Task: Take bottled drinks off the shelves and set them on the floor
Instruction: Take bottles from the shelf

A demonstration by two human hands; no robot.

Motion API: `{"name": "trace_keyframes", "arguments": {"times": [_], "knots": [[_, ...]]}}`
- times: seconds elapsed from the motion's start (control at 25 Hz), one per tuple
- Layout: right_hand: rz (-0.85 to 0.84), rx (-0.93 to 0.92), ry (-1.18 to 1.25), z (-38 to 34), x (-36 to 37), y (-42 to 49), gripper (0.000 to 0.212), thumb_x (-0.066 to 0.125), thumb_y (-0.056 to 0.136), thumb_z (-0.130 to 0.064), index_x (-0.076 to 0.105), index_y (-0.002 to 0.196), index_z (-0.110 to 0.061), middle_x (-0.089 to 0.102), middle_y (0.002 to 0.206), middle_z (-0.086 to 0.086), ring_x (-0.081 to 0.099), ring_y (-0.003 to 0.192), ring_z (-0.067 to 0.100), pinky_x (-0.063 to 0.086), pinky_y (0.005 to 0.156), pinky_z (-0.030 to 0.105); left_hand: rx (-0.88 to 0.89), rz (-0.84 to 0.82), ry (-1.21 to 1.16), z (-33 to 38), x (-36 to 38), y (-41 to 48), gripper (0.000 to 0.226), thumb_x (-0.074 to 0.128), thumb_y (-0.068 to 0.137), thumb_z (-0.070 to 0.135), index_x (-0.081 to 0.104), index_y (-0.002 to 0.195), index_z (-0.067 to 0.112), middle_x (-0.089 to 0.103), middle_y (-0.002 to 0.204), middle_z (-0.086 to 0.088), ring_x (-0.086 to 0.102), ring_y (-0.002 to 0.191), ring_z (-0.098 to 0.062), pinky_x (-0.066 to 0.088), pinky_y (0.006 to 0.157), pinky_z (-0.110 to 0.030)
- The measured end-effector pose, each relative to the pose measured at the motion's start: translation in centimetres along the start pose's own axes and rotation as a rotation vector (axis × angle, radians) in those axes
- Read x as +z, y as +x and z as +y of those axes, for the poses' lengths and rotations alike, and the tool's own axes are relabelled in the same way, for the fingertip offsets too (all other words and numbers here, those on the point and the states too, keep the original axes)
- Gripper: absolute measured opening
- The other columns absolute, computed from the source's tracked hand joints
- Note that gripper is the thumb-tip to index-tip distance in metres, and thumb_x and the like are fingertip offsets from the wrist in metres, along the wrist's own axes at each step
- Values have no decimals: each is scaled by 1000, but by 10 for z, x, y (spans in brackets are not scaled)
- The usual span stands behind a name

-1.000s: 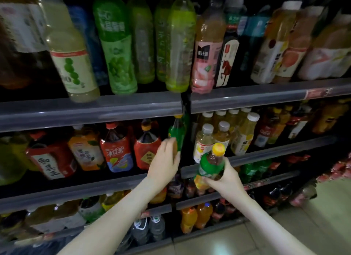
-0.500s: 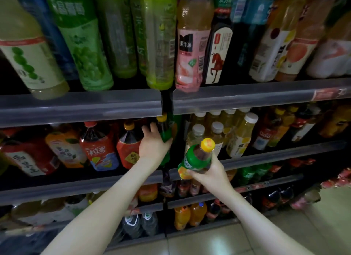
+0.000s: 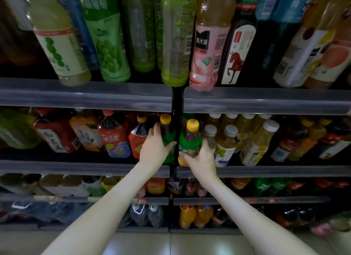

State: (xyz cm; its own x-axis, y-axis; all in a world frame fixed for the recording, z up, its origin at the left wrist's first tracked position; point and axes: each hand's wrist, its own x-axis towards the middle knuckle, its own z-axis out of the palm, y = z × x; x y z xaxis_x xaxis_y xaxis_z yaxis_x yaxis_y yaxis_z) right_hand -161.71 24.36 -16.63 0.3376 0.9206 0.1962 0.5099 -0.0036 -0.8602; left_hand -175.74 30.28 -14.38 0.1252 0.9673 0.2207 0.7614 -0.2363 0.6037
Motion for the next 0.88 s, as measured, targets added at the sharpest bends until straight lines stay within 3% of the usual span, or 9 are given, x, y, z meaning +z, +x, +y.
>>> {"name": "trace_keyframes", "arguments": {"times": [0.24, 0.4, 0.52, 0.64, 0.88], "knots": [[-13, 0, -12, 14, 20, 3, 57, 79, 77, -18, 45, 122, -10, 58, 120, 6, 54, 114, 18, 42, 87, 21, 10, -9, -63, -9, 1, 0, 83, 74, 79, 30, 28, 144, 7, 44, 137, -18, 52, 117, -35, 46, 85, -35], [8, -11, -135, 15, 24, 6, 64, 76, 79, -25, 40, 128, -8, 54, 124, 10, 53, 117, 26, 45, 90, 32, 29, 12, -83, -13, 3, -1, 83, 76, 77, 32, 31, 143, 8, 47, 136, -15, 51, 119, -33, 47, 85, -35], [154, -177, -385, 8, 27, 4, 82, 80, 74, -27, 32, 139, -10, 49, 132, 12, 38, 124, 27, 28, 103, 42, 50, 55, 31, -16, 3, -2, 85, 76, 74, 40, 36, 141, 6, 54, 129, -15, 46, 119, -35, 44, 87, -41], [296, -308, -563, 7, 26, 11, 93, 87, 62, -27, 29, 134, -13, 56, 123, 15, 36, 116, 26, 23, 99, 46, 81, 137, 155, -16, 4, -4, 84, 77, 70, 46, 44, 134, 4, 59, 116, -21, 44, 114, -39, 39, 89, -45], [257, -315, -712, 7, 17, 34, 95, 89, 54, -35, 42, 130, -4, 59, 123, 14, 49, 123, 32, 14, 107, 52, 112, 170, 190, -13, 19, -2, 84, 75, 71, 46, 44, 134, 2, 58, 124, -19, 37, 130, -37, 31, 100, -58]]}}
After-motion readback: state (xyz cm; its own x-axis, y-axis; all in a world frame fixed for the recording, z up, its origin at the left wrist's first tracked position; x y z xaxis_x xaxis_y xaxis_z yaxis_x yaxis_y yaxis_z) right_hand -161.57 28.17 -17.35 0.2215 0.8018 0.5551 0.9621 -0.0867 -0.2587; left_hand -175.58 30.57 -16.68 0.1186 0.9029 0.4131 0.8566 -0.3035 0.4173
